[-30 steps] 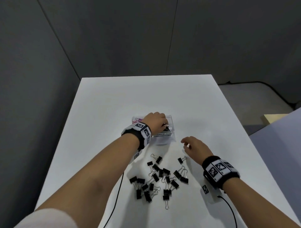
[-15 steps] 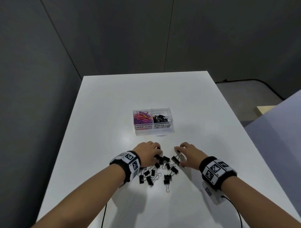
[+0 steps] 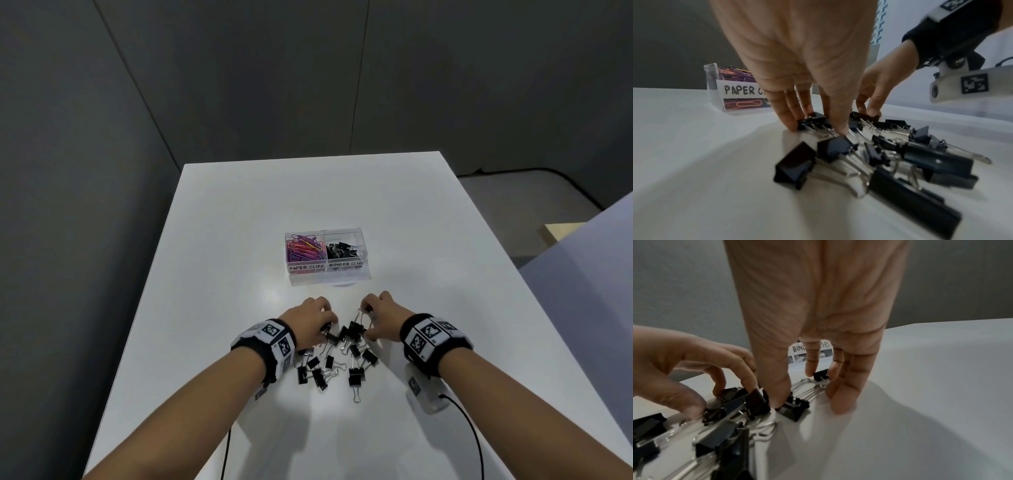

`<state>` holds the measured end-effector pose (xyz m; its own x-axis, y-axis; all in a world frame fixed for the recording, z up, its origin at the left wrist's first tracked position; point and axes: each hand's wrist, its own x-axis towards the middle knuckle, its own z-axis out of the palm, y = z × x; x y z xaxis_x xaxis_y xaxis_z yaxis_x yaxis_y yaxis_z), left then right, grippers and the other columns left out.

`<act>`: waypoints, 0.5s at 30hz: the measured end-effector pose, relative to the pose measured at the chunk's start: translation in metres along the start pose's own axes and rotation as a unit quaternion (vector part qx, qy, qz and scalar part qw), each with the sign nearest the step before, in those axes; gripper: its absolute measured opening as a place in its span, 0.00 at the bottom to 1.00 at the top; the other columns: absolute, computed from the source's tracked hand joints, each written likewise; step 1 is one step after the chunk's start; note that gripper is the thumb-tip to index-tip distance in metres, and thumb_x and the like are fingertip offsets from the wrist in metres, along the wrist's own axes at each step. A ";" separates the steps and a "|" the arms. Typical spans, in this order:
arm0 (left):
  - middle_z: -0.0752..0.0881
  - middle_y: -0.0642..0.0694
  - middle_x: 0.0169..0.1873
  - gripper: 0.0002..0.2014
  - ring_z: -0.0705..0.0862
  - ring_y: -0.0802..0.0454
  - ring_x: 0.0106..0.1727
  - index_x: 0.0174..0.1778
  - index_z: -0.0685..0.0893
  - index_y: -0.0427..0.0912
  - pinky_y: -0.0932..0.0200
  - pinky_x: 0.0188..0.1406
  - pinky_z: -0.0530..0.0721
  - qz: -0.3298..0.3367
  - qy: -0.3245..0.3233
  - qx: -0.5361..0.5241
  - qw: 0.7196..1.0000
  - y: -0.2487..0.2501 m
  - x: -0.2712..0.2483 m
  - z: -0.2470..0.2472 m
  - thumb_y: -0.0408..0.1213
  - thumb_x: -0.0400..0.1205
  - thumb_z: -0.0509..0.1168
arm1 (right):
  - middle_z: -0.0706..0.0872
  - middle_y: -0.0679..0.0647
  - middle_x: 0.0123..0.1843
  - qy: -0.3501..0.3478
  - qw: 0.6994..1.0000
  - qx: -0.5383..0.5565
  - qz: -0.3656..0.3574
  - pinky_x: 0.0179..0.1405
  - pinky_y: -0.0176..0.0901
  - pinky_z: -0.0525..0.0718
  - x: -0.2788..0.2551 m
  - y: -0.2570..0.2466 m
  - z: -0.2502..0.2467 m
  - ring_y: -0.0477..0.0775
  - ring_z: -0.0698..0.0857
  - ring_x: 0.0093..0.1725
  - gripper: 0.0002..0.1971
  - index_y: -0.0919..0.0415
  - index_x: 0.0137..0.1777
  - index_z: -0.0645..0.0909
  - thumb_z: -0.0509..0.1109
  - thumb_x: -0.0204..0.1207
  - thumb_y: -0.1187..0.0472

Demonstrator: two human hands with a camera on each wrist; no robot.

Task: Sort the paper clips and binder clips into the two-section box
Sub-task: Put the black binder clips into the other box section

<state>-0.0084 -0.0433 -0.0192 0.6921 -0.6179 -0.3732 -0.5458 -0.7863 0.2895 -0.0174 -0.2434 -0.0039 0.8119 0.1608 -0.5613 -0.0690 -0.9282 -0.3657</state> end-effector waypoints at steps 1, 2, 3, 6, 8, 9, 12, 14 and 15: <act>0.70 0.44 0.70 0.20 0.71 0.44 0.70 0.69 0.76 0.45 0.51 0.67 0.76 -0.004 0.002 -0.006 1.000 0.000 0.001 0.000 0.38 0.80 0.65 | 0.66 0.58 0.65 -0.001 1.000 0.001 -0.001 0.54 0.51 0.85 0.001 0.000 0.000 0.58 0.79 0.47 0.25 0.60 0.65 0.69 0.74 0.70 0.58; 0.71 0.43 0.69 0.19 0.71 0.43 0.69 0.68 0.77 0.44 0.51 0.67 0.76 -0.007 0.005 -0.014 1.000 -0.001 0.003 0.000 0.38 0.80 0.66 | 0.66 0.58 0.65 -0.002 1.000 0.001 -0.002 0.55 0.52 0.85 0.002 0.000 0.000 0.57 0.78 0.46 0.24 0.61 0.63 0.70 0.74 0.70 0.59; 0.71 0.42 0.68 0.18 0.72 0.43 0.68 0.66 0.78 0.43 0.51 0.66 0.76 -0.011 0.008 -0.025 1.000 -0.001 0.004 -0.001 0.38 0.79 0.67 | 0.66 0.59 0.64 -0.003 1.000 0.002 -0.002 0.56 0.53 0.85 0.002 0.000 -0.001 0.56 0.77 0.46 0.23 0.63 0.62 0.71 0.74 0.69 0.59; 0.72 0.41 0.64 0.15 0.73 0.42 0.64 0.60 0.80 0.42 0.51 0.65 0.76 -0.032 0.010 -0.061 0.998 -0.002 0.008 0.000 0.35 0.77 0.69 | 0.68 0.59 0.64 -0.007 1.000 0.003 0.001 0.55 0.53 0.85 0.004 0.000 -0.001 0.56 0.78 0.46 0.23 0.62 0.61 0.71 0.75 0.69 0.60; 0.71 0.40 0.62 0.14 0.73 0.42 0.63 0.57 0.81 0.41 0.51 0.64 0.77 -0.052 0.009 -0.090 0.995 -0.003 0.010 0.000 0.34 0.76 0.70 | 0.69 0.60 0.65 -0.012 1.000 0.003 0.002 0.55 0.53 0.85 0.007 -0.001 -0.002 0.59 0.81 0.50 0.27 0.60 0.66 0.69 0.74 0.69 0.61; 0.72 0.40 0.62 0.13 0.73 0.42 0.62 0.56 0.82 0.40 0.51 0.64 0.77 -0.059 0.011 -0.100 0.993 -0.002 0.012 0.000 0.34 0.75 0.70 | 0.69 0.60 0.66 -0.017 1.000 0.001 0.001 0.55 0.53 0.85 0.008 -0.002 -0.003 0.60 0.82 0.53 0.28 0.59 0.68 0.68 0.74 0.69 0.61; 0.72 0.40 0.60 0.11 0.75 0.41 0.60 0.52 0.82 0.40 0.50 0.60 0.80 -0.063 0.016 -0.099 0.993 0.000 0.014 0.001 0.33 0.75 0.69 | 0.70 0.60 0.66 -0.023 1.000 -0.005 0.004 0.55 0.53 0.83 0.010 -0.004 -0.002 0.61 0.82 0.53 0.26 0.61 0.67 0.68 0.73 0.70 0.63; 0.72 0.41 0.59 0.10 0.76 0.42 0.57 0.51 0.81 0.39 0.51 0.57 0.82 -0.062 0.014 -0.091 0.994 0.002 0.016 0.001 0.32 0.74 0.68 | 0.70 0.60 0.64 -0.014 1.000 -0.014 0.005 0.52 0.52 0.82 0.010 -0.005 0.000 0.58 0.78 0.46 0.20 0.63 0.61 0.71 0.71 0.70 0.63; 0.72 0.41 0.59 0.10 0.77 0.42 0.55 0.50 0.81 0.39 0.51 0.56 0.83 -0.063 0.012 -0.089 0.994 0.002 0.016 0.002 0.31 0.74 0.67 | 0.70 0.59 0.62 -0.009 1.000 -0.019 0.005 0.50 0.53 0.82 0.009 -0.005 0.001 0.58 0.77 0.43 0.17 0.63 0.57 0.72 0.70 0.70 0.64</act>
<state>0.0007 -0.0551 -0.0259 0.7616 -0.5125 -0.3966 -0.3633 -0.8444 0.3936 -0.0103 -0.2369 -0.0083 0.8001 0.1568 -0.5790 -0.0551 -0.9420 -0.3312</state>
